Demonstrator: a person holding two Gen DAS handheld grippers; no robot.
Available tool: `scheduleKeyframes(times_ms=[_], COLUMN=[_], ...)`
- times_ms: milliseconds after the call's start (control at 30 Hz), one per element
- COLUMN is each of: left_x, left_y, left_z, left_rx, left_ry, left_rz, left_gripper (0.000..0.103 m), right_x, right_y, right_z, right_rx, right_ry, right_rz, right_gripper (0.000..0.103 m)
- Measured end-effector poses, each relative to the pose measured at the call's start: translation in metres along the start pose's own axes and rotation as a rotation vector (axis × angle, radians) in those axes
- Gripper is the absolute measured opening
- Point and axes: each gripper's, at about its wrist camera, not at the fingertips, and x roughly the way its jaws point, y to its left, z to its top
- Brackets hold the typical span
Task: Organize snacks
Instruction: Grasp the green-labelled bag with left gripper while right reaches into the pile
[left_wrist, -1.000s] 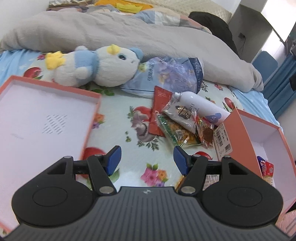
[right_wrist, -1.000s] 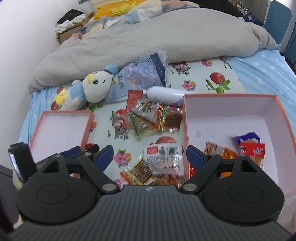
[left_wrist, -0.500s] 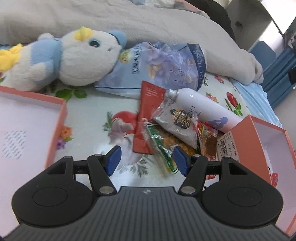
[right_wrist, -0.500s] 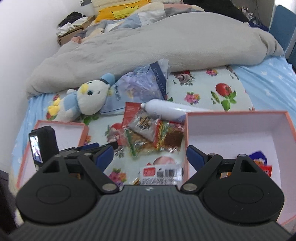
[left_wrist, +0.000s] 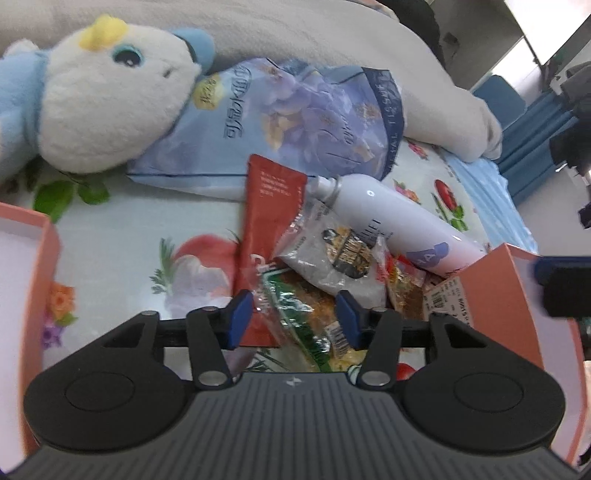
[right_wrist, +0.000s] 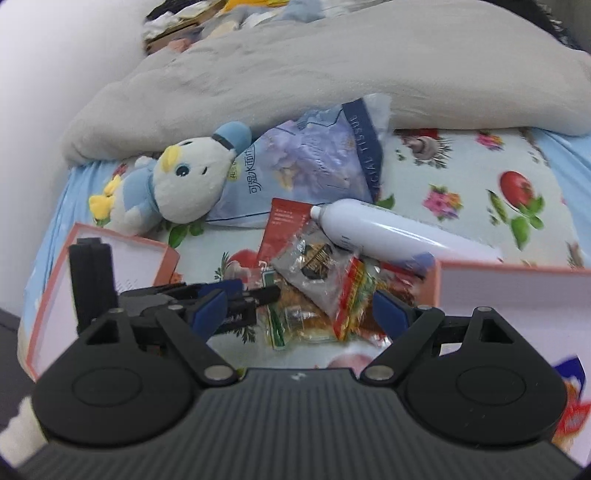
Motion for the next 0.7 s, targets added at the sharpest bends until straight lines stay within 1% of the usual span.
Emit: scheduleKeyframes(times_ms=[33, 100, 133, 200, 267, 300, 333, 367, 400, 433, 500, 533, 567, 633, 700], left_x=[0.002, 0.004, 0.004, 0.004, 0.005, 0.006, 0.007, 0.007, 0.008, 0.009, 0.011, 0.012, 0.013, 0.014, 0.015], left_y=[0.000, 0.002, 0.003, 0.002, 0.004, 0.005, 0.005, 0.006, 0.005, 0.005, 0.005, 0.004, 0.003, 0.002, 0.002], left_z=[-0.001, -0.003, -0.005, -0.007, -0.009, -0.010, -0.011, -0.013, -0.014, -0.016, -0.018, -0.019, -0.020, -0.021, -0.022], left_rx=[0.005, -0.011, -0.011, 0.005, 0.002, -0.004, -0.007, -0.005, -0.002, -0.005, -0.012, -0.012, -0.008, -0.010, -0.019], left_ry=[-0.001, 0.003, 0.000, -0.001, 0.009, 0.015, 0.021, 0.023, 0.026, 0.029, 0.035, 0.036, 0.033, 0.025, 0.018], left_rz=[0.002, -0.014, -0.028, -0.029, -0.033, -0.036, -0.035, -0.034, -0.033, -0.034, -0.042, -0.043, -0.039, -0.037, -0.033], left_gripper=[0.054, 0.054, 0.054, 0.054, 0.054, 0.053, 0.053, 0.052, 0.050, 0.049, 0.043, 0.042, 0.041, 0.038, 0.033], right_x=[0.008, 0.021, 0.029, 0.041, 0.054, 0.060, 0.066, 0.070, 0.072, 0.074, 0.079, 0.081, 0.084, 0.088, 0.094], right_y=[-0.005, -0.016, -0.020, -0.027, -0.024, -0.022, -0.020, -0.017, -0.013, -0.011, -0.008, -0.006, -0.006, -0.005, -0.001], right_z=[0.005, 0.012, 0.014, 0.017, 0.018, 0.018, 0.018, 0.017, 0.017, 0.017, 0.014, 0.013, 0.012, 0.008, 0.004], right_rx=[0.010, 0.032, 0.045, 0.064, 0.032, 0.007, -0.014, -0.049, -0.088, -0.117, -0.166, -0.182, -0.189, -0.201, -0.237], right_ry=[0.016, 0.036, 0.057, 0.071, 0.092, 0.097, 0.102, 0.094, 0.085, 0.079, 0.069, 0.078, 0.093, 0.111, 0.116], right_rz=[0.010, 0.063, 0.077, 0.101, 0.071, 0.054, 0.033, -0.008, -0.040, -0.053, -0.093, -0.100, -0.089, -0.083, -0.109], right_gripper=[0.087, 0.087, 0.086, 0.086, 0.086, 0.084, 0.077, 0.079, 0.078, 0.077, 0.067, 0.051, 0.043, 0.040, 0.034])
